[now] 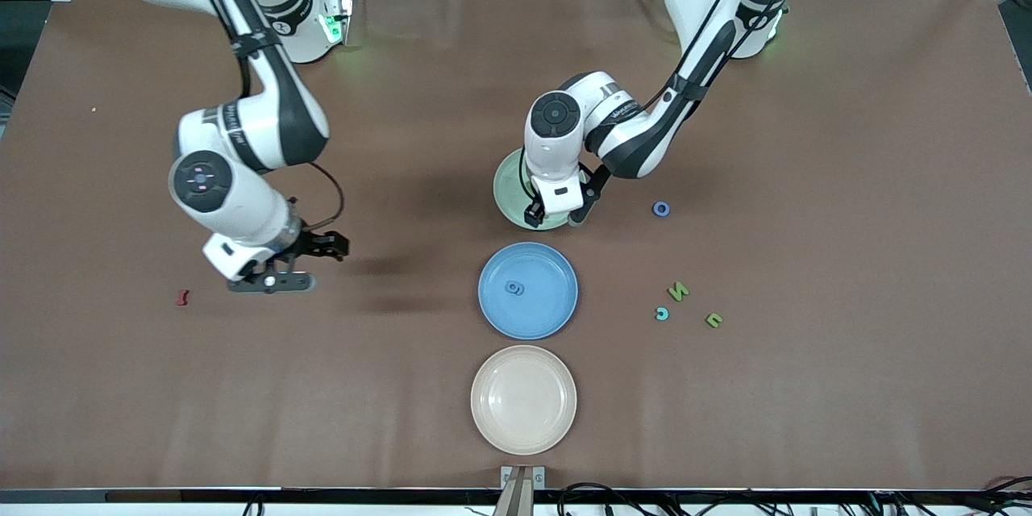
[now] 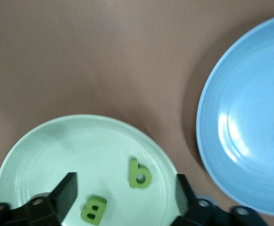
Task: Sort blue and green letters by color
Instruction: 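Open the left gripper over the green plate while the right gripper withdraws, then grasp the blue c with the right gripper while the left gripper reaches green u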
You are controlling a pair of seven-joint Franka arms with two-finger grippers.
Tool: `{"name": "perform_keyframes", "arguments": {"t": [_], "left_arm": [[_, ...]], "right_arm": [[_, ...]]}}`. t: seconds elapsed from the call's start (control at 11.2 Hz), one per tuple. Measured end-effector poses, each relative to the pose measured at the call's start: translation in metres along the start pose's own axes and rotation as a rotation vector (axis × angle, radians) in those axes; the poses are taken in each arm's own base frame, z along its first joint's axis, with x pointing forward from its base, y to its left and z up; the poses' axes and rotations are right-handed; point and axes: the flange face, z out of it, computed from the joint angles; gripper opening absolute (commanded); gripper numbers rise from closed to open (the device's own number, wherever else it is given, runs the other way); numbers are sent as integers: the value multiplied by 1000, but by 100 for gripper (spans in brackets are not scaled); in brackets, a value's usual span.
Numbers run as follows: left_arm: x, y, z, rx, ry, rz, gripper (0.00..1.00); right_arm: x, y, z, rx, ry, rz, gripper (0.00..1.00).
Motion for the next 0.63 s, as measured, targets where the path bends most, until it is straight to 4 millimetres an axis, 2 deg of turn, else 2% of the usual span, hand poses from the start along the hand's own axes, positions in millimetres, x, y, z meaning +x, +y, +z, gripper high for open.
{"name": "perform_keyframes", "arguments": {"t": [0.09,0.18,0.27,0.45,0.63], "left_arm": [[12,5,-2,-7,10,-18,100],[34,14,-5,-22,27,-51,100],[65,25,-12,-44,50,-93,100],[127,45,-30,-86,80,-125,100],[175,49,-35,-89,91,-100,100]], "right_arm": [[-1,24,4,-2,-4,31,100],[-2,48,10,-10,4,55,100],[-4,69,19,-21,19,56,100],[-13,98,43,-23,47,23,100],[-22,129,62,-22,50,1,100]]}}
